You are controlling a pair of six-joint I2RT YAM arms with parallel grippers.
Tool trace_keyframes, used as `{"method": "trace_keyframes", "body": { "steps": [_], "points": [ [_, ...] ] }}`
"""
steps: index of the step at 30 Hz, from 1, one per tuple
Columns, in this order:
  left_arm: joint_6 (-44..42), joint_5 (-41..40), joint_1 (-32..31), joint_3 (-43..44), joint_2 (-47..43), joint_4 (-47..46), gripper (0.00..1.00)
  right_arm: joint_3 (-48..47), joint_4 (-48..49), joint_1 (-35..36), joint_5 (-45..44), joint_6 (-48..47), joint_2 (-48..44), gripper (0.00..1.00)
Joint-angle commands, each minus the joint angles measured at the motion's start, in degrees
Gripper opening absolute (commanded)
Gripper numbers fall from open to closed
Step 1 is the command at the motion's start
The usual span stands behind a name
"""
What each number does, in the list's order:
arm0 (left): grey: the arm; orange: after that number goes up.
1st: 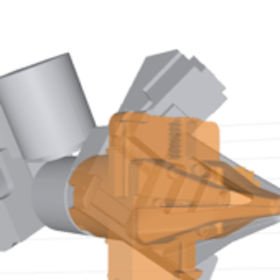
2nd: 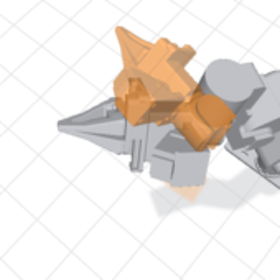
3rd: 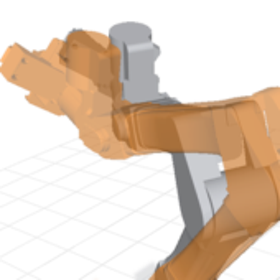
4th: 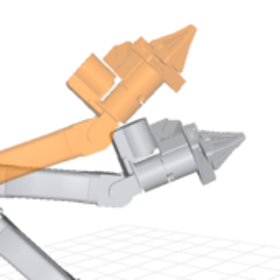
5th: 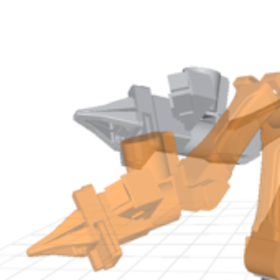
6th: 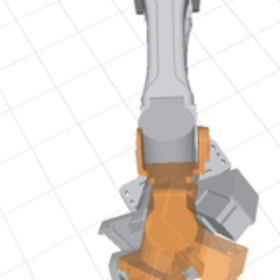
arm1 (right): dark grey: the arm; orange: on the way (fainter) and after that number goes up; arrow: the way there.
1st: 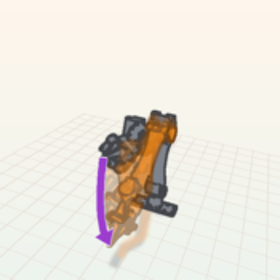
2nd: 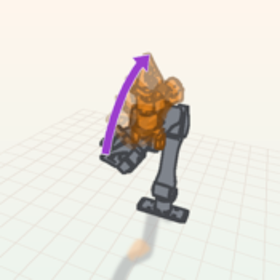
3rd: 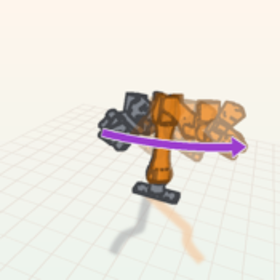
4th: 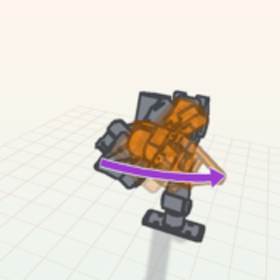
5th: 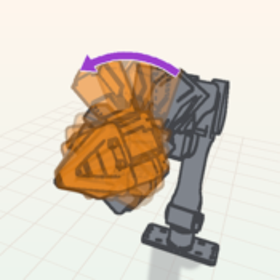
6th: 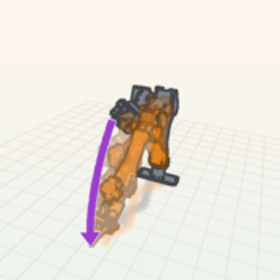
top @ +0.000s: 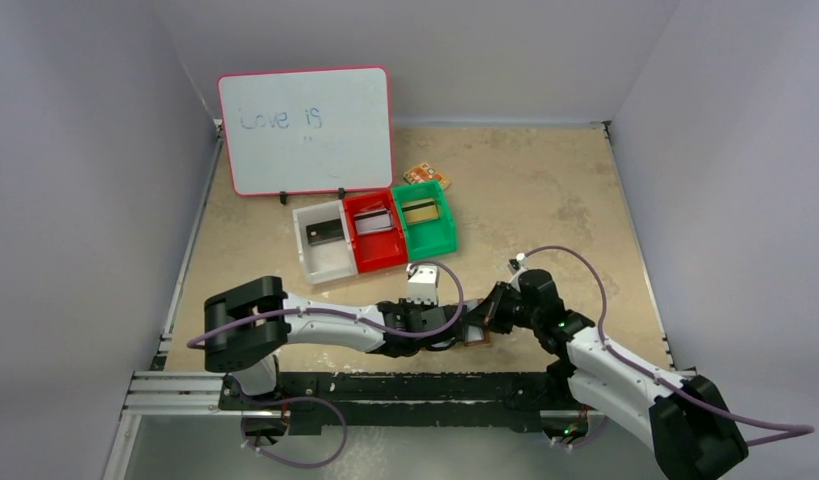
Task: Take the credit cards out of the card holder
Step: Remove the credit card from the card holder.
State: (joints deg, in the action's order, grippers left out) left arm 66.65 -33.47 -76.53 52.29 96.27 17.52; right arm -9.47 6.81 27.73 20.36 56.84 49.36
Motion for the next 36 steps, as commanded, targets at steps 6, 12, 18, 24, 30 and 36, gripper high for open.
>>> {"method": "trace_keyframes", "body": {
  "steps": [6, 12, 18, 24, 30, 36],
  "points": [
    [-1.50, -3.35, -0.11, 1.51, -5.05, 8.70, 0.23, -2.81, -3.00, -0.35, -2.20, -2.05, 0.31, 0.00],
    [-5.41, -2.75, 0.30, 2.26, -11.82, 0.04, 0.35, -2.29, -1.24, -0.34, -1.60, -0.91, 0.37, 0.00],
    [-5.20, 10.36, 4.81, -1.84, -9.09, -14.57, 0.35, -1.96, -0.70, -0.36, -1.29, -0.68, 0.62, 0.00],
    [-0.60, 19.70, 7.19, -5.84, -2.72, -23.52, 0.30, -1.55, -0.80, -0.38, -1.29, -0.24, -0.06, 0.00],
    [2.62, 19.52, 6.89, -8.61, -0.17, -23.14, 0.27, -0.57, 0.81, -0.37, -0.75, 0.78, -0.13, 0.00],
    [3.07, 17.84, 5.93, -8.60, 0.56, -18.29, 0.22, 0.89, 5.76, -0.39, 1.43, 3.32, 0.19, 0.04]
  ]
}}
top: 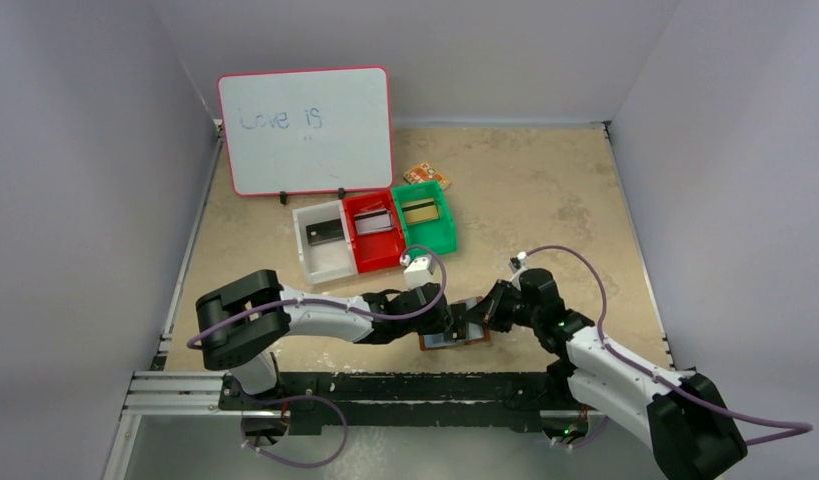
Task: Take the credit cards out of the card holder
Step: Remove the credit card from the card holder.
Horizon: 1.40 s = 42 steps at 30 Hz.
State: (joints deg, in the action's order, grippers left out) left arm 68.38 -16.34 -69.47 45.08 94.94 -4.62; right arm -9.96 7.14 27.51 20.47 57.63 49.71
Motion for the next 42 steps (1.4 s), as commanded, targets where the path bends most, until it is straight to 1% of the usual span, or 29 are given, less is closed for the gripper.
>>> {"method": "trace_keyframes", "body": {
  "steps": [1, 3, 6, 8, 10, 14, 19, 25, 28, 30, 32, 35, 39, 42],
  "points": [
    [1.77, 0.48, -1.25, -1.79, 1.84, 3.99, 0.21, 1.83, 7.01, -0.13, 1.88, 3.17, -0.07, 0.06],
    [2.28, 0.34, -1.36, -2.41, 1.71, 3.72, 0.20, 2.72, 9.86, -0.16, 2.93, 4.36, 0.36, 0.09],
    [2.24, -0.11, -1.34, -2.33, 1.44, 4.17, 0.19, 3.47, 12.71, -0.15, 4.13, 5.00, 1.41, 0.11],
    [2.13, -0.39, -1.37, -2.13, 1.48, 4.64, 0.17, 3.41, 13.22, -0.16, 4.53, 4.91, 2.13, 0.10],
    [2.21, -0.68, -1.37, -2.02, 1.42, 5.02, 0.16, 3.17, 12.83, -0.17, 4.18, 4.70, 2.48, 0.08],
    [2.46, -1.71, -1.37, -2.07, 1.16, 6.01, 0.15, 2.36, 9.62, -0.13, 2.66, 3.75, 1.34, 0.00],
    [2.14, -3.70, -1.46, -2.18, -0.81, 7.23, 0.15, 0.24, 1.96, -0.17, -0.49, 1.62, -2.52, 0.00],
    [0.82, -6.01, -1.46, -1.55, -4.66, 7.56, 0.17, -3.44, -4.09, -0.10, -1.47, -1.90, -4.85, 0.00],
    [-0.40, -7.83, -1.46, -0.29, -7.06, 9.06, 0.21, -5.91, -6.84, -0.17, -2.01, -4.19, -5.09, 0.00],
    [-1.49, -9.30, -1.46, 0.81, -8.66, 10.75, 0.27, -7.67, -8.35, -0.15, -2.63, -6.03, -5.23, 0.00],
    [-2.54, -11.42, -1.46, 2.37, -10.24, 13.81, 0.32, -9.36, -8.96, -0.16, -2.87, -8.00, -5.58, 0.00],
    [-3.50, -15.30, -1.37, 4.45, -12.71, 18.90, 0.37, -11.72, -9.45, -0.14, -2.68, -11.23, -6.54, 0.00],
    [-3.30, -20.35, -0.23, 4.89, -17.33, 25.79, 0.41, -13.48, -6.29, -0.05, -5.44, -15.80, -9.04, 0.00],
    [-3.06, -22.41, 3.27, 3.57, -22.37, 30.34, 0.44, -13.89, -3.34, -0.09, -6.80, -18.27, -10.91, 0.00]
  ]
}}
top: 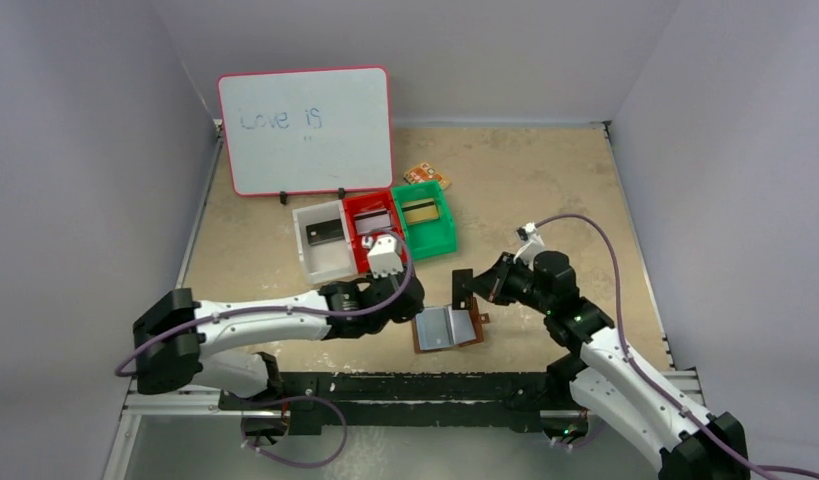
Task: Take the credit cards out of the card holder
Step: Remove the credit card from the card holder.
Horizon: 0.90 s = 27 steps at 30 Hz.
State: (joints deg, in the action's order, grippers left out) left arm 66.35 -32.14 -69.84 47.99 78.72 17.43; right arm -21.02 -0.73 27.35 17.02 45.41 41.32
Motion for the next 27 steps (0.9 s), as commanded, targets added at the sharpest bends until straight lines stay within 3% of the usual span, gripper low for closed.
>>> {"method": "trace_keyframes", "body": {
  "steps": [1, 6, 13, 21, 27],
  "points": [
    [-1.31, -6.69, 5.18, -0.15, -7.98, 9.27, 0.46, -3.18, 5.39, 0.07, -3.59, -7.20, -2.97, 0.00],
    [-3.98, -7.53, 12.34, -3.65, -17.30, 13.11, 0.56, -6.40, 10.03, 0.16, -3.39, -14.74, -3.18, 0.00],
    [-8.04, -6.81, 25.26, -3.70, -22.45, 20.77, 0.59, -13.46, 14.34, 1.59, -4.32, -28.80, 2.42, 0.00],
    [-16.73, 3.19, 50.53, -2.40, -22.41, 21.48, 0.59, -23.12, 18.60, 14.62, -13.28, -49.75, 17.02, 0.00],
    [-18.73, 9.10, 59.44, 0.15, -20.73, 20.76, 0.57, -32.73, 21.74, 18.86, -14.52, -57.76, 29.92, 0.00]
  ]
}}
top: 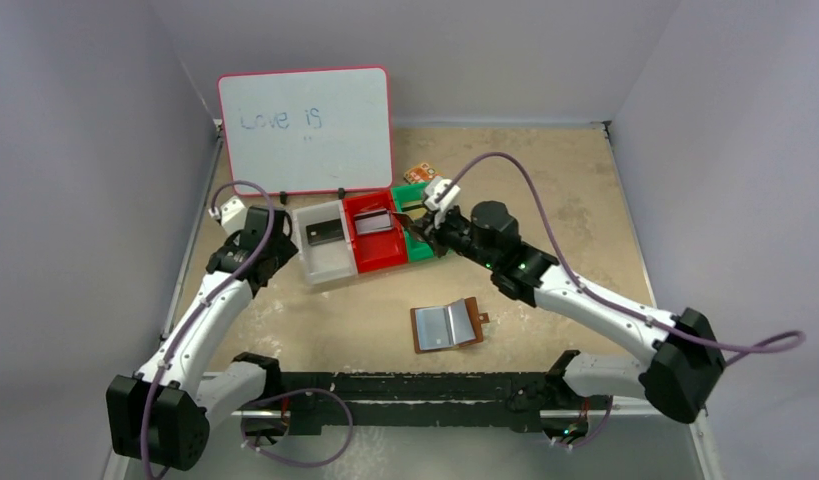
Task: Take the credit cards out of the card holder
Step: Remove the credit card from the card holder.
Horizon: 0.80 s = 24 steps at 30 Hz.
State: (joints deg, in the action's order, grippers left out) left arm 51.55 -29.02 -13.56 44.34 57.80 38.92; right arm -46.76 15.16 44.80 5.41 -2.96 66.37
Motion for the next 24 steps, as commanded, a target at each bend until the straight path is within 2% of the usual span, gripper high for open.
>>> {"method": "trace_keyframes", "body": {
  "steps": [1, 4, 8, 11, 16, 20, 24],
  "points": [
    [-4.87, 8.93, 3.23, 4.23, -0.77, -1.71, 0.56, -8.05, 6.01, 1.65, -2.45, -9.77, 6.49, 0.00],
    [-5.76, 13.33, 3.19, 4.44, -4.69, -4.30, 0.56, -10.60, 6.77, 1.85, 0.40, -10.53, 9.38, 0.00],
    [-2.91, 7.15, 3.19, 6.00, -7.18, -1.32, 0.57, -12.01, 7.11, 3.71, -0.59, -14.30, 12.36, 0.00],
    [-3.78, 8.53, 3.21, 8.53, -5.72, 0.47, 0.55, -12.37, 7.97, 5.91, -0.90, -18.93, 13.65, 0.00],
    [-3.01, 25.40, 3.19, 8.79, -5.73, -4.44, 0.52, -13.43, 7.31, 6.74, -1.25, -19.93, 15.80, 0.00],
    [1.19, 32.93, 3.19, 7.41, -6.68, -7.29, 0.52, -14.34, 7.40, 7.60, -1.72, -22.10, 17.64, 0.00],
    [7.31, 41.96, 2.75, 4.67, -6.86, -14.48, 0.50, -15.61, 7.60, 8.52, -1.44, -23.01, 19.38, 0.00]
  ]
}}
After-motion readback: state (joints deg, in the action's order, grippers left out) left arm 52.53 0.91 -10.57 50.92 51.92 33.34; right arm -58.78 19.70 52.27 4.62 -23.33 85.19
